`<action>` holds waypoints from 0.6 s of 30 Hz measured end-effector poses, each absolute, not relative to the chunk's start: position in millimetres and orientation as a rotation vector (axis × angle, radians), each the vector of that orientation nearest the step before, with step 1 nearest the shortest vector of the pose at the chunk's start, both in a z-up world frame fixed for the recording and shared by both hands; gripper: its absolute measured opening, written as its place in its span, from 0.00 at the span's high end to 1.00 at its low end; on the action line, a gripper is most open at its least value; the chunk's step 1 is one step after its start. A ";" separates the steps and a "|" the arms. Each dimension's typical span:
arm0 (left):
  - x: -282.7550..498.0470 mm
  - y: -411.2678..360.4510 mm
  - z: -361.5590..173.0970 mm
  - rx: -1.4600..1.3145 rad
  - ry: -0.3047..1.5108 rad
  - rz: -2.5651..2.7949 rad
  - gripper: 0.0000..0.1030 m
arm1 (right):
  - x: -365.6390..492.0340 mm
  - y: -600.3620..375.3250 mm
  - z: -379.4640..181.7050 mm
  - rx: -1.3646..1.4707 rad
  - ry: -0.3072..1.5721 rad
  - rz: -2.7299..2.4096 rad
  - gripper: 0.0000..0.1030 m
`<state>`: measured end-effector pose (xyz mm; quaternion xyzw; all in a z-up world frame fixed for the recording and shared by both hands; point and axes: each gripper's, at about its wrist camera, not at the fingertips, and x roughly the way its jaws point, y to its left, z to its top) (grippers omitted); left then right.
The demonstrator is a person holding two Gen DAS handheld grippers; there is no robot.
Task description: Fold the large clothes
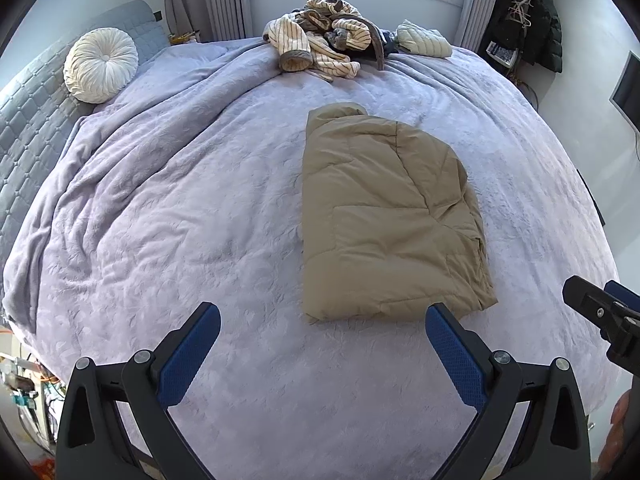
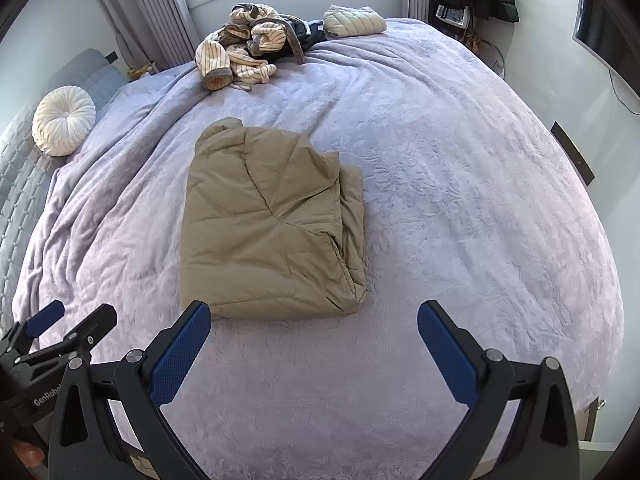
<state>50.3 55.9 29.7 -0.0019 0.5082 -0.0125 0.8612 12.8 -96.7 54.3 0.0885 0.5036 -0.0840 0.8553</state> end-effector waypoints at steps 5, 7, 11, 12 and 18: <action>48.7 59.8 29.9 -0.010 1.068 -0.018 0.01 | 13.0 -95.6 55.6 0.186 1.057 -0.176 0.00; 48.1 61.2 29.7 -0.012 1.068 -0.015 0.01 | 13.2 -95.8 55.7 0.184 1.056 -0.177 0.00; 48.4 64.3 29.4 -0.013 1.070 -0.010 0.01 | 12.5 -93.8 56.3 0.183 1.055 -0.176 0.00; 48.0 64.6 29.4 -0.013 1.070 -0.009 0.01 | 12.2 -93.5 56.2 0.183 1.055 -0.176 0.00; 47.5 67.6 29.2 -0.017 1.071 -0.005 0.01 | 11.3 -87.4 57.9 0.179 1.055 -0.178 0.00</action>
